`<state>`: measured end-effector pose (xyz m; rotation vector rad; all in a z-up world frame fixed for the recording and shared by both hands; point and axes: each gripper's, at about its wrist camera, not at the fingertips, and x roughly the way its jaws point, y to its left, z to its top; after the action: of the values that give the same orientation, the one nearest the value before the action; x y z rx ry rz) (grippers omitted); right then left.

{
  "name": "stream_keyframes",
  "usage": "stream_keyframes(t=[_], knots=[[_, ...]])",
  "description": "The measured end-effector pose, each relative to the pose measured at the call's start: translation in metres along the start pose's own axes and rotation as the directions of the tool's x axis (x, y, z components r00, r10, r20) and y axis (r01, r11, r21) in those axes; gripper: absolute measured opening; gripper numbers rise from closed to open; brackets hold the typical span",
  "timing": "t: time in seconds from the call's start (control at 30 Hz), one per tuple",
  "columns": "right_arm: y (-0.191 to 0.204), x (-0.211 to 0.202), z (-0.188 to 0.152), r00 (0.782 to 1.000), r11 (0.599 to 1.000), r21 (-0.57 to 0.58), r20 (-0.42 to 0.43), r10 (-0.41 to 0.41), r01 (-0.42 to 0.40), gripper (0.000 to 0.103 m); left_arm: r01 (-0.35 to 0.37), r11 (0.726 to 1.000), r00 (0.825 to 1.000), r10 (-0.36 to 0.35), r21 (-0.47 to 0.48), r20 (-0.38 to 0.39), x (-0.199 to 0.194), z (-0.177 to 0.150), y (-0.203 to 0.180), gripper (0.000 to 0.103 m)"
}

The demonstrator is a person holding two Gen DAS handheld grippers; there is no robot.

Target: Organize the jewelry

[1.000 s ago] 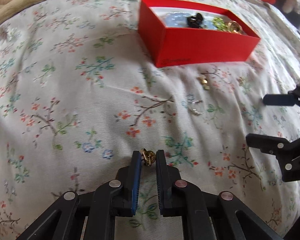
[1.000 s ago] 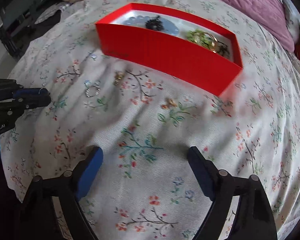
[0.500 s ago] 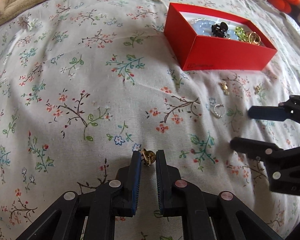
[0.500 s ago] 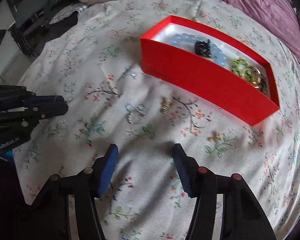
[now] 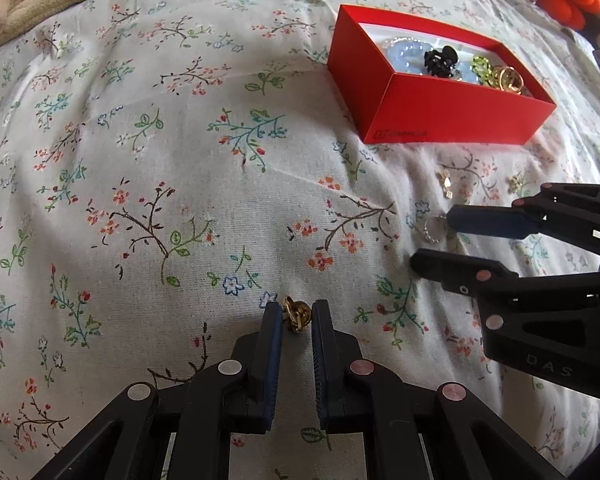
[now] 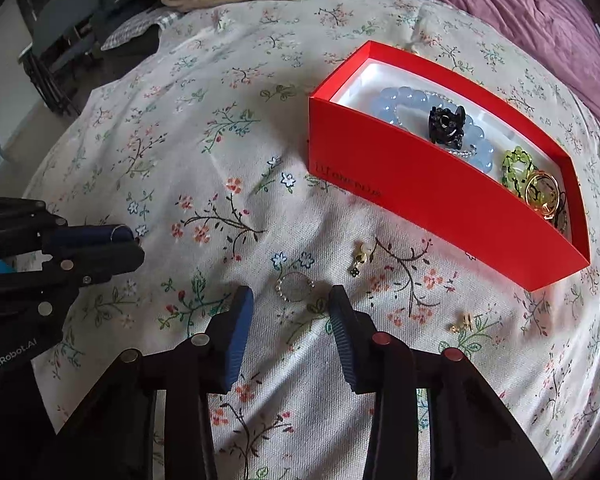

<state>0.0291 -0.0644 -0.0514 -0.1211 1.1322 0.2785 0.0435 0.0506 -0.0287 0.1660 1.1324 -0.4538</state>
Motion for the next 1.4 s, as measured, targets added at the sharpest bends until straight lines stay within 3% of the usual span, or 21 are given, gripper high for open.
stream_keyframes(t=[0.13,0.27,0.67,1.1,1.4], knots=[[0.003,0.002,0.002,1.000,1.000,-0.015,0.002,-0.008,0.008,0.035,-0.005,1.000,1.000,0.005,-0.002,0.000,0.001,0.000,0.000,0.009],[0.005,0.004,0.006,1.000,1.000,-0.026,0.000,-0.008,0.008,0.020,-0.009,1.000,1.000,0.009,-0.007,0.000,0.001,0.000,0.000,0.009],[-0.020,-0.021,0.004,1.000,0.997,0.069,0.002,0.023,-0.024,0.020,0.012,1.000,0.999,-0.011,-0.016,0.041,-0.011,0.013,-0.007,0.009],[-0.080,-0.076,0.016,0.995,0.975,0.224,0.092,-0.022,0.001,0.020,0.094,0.995,0.987,-0.089,-0.037,0.134,-0.024,0.065,-0.040,0.009],[-0.129,-0.089,0.022,0.989,0.942,0.335,0.143,-0.046,-0.005,0.020,0.126,0.991,0.978,-0.116,-0.048,0.175,-0.008,0.100,-0.061,0.009]])
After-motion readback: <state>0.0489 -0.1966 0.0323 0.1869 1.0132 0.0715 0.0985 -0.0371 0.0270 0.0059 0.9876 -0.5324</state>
